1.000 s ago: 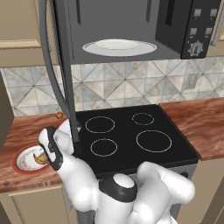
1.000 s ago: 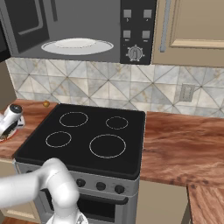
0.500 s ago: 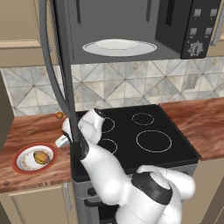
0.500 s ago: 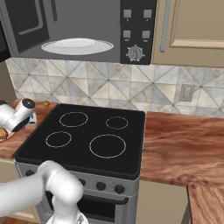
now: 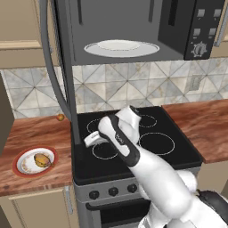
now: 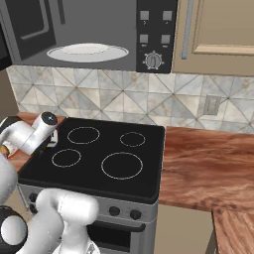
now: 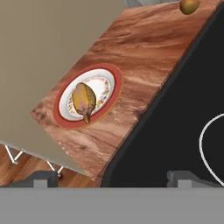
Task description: Pick the chicken drumstick from the microwave and place it on plate located on the counter.
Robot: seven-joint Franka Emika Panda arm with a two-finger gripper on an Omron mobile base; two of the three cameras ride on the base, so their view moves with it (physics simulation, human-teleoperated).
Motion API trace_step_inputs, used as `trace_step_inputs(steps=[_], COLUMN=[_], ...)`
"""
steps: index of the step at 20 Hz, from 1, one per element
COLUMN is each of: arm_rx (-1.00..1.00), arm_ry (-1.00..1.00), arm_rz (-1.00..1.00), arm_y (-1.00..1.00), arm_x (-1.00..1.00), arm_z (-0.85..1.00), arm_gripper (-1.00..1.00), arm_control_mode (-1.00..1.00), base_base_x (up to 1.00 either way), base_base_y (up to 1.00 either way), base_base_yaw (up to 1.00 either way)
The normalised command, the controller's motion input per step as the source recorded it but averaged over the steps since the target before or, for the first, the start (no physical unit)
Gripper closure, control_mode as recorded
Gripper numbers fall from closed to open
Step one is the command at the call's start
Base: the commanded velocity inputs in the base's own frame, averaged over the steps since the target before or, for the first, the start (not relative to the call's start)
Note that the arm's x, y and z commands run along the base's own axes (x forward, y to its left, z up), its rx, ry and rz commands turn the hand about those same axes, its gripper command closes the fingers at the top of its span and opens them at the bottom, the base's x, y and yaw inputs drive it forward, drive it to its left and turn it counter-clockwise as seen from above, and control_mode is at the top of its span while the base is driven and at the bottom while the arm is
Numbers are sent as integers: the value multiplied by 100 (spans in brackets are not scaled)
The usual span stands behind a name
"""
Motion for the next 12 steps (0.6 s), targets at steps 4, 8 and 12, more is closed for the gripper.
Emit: trace_step_inputs(steps=[4, 8, 12], arm_rx=[0, 0, 0], arm_ry=[4, 5, 2], arm_rz=[-16, -20, -22], arm_y=[-84, -81, -88], arm_x=[-52, -47, -51], arm_z=[71, 59, 46], arm_gripper=[-100, -100, -100], arm_control_mode=[-100, -100, -100], base_base_x=[0, 0, 0], base_base_y=[0, 0, 0], base_base_yaw=[0, 0, 0])
